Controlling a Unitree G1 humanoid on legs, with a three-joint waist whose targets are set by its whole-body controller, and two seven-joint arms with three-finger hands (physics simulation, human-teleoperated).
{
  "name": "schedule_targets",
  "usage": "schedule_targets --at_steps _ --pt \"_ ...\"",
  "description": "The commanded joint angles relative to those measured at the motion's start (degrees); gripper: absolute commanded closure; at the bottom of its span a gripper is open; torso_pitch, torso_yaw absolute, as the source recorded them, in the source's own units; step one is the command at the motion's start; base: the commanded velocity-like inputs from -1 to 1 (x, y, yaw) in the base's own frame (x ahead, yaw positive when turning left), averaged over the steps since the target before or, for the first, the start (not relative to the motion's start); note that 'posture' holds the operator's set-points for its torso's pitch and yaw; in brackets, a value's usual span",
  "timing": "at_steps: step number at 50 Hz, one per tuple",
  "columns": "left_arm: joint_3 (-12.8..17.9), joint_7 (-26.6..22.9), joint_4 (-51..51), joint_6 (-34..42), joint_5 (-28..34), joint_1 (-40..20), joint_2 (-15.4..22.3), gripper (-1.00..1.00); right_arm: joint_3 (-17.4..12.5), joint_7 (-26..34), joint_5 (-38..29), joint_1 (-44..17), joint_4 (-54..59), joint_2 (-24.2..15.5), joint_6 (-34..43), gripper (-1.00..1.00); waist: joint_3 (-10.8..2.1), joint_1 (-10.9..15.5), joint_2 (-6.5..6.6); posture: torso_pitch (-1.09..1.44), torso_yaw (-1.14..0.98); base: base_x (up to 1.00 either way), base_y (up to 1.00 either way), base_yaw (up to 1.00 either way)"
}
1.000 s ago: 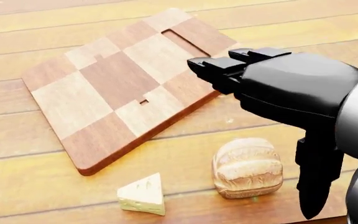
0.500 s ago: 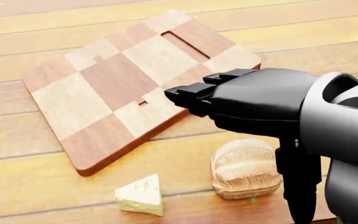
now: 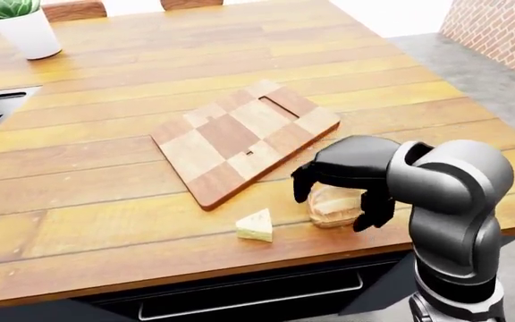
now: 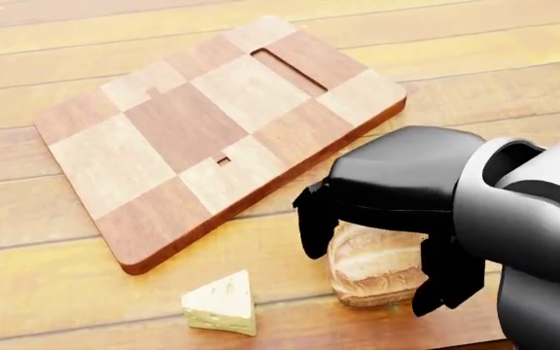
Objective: Place the bread and cheese on the cutting board.
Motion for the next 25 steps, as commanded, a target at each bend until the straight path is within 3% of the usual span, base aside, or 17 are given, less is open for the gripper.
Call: schedule_targets --at_steps 1,6,7,8,9,15,21,25 --pt "1.20 -0.14 -0.81 -1.29 0.30 -0.77 1.21 -1.00 -0.82 0.08 -0.07 -1.40 -1.01 -0.23 -0.20 0.38 -1.17 -0.01 0.25 0.00 0.00 0.00 0.00 0.00" --pt "1.59 -0.21 -0.96 -1.21 0.26 -0.47 1.07 -1.00 -0.61 0.08 0.05 -1.11 -1.31 -0.11 -0.11 0.53 -1.21 0.00 0.20 0.00 0.00 0.00 0.00 0.00" --pt "1.64 -0.21 -0.99 -1.17 0.22 -0.44 1.07 -1.00 -0.59 0.08 0.11 -1.10 -1.34 -0.12 -0.03 0.64 -1.20 0.01 0.19 0.00 0.00 0.00 0.00 0.00" --pt "1.65 -0.14 -0.87 -1.14 0.13 -0.58 1.23 -1.00 -0.76 0.08 0.22 -1.42 -1.08 -0.04 -0.16 0.96 -1.19 0.03 0.19 0.00 0.00 0.00 0.00 0.00" --pt "1.63 -0.10 -0.82 -1.14 0.09 -0.62 1.30 -1.00 -0.81 0.08 0.28 -1.58 -0.96 -0.06 -0.18 1.00 -1.19 0.03 0.20 0.00 0.00 0.00 0.00 0.00" --pt "1.36 0.19 -0.54 -1.17 -0.26 -1.05 1.87 -1.00 -0.59 0.08 1.09 -4.24 0.36 -0.62 0.71 1.00 -1.16 0.01 0.25 0.00 0.00 0.00 0.00 0.00" --pt "0.85 0.34 -0.06 -1.42 -0.31 -1.49 2.24 -1.00 -0.69 0.08 1.93 -11.55 5.13 -0.88 1.77 1.00 -1.07 -0.13 0.44 0.00 0.00 0.00 0.00 0.00" --pt "1.18 0.05 -0.35 -1.44 -0.11 -0.98 1.80 -1.00 -2.31 0.08 1.15 -16.47 9.75 1.47 -0.15 1.00 -0.95 -0.23 0.64 0.00 0.00 0.00 0.00 0.00"
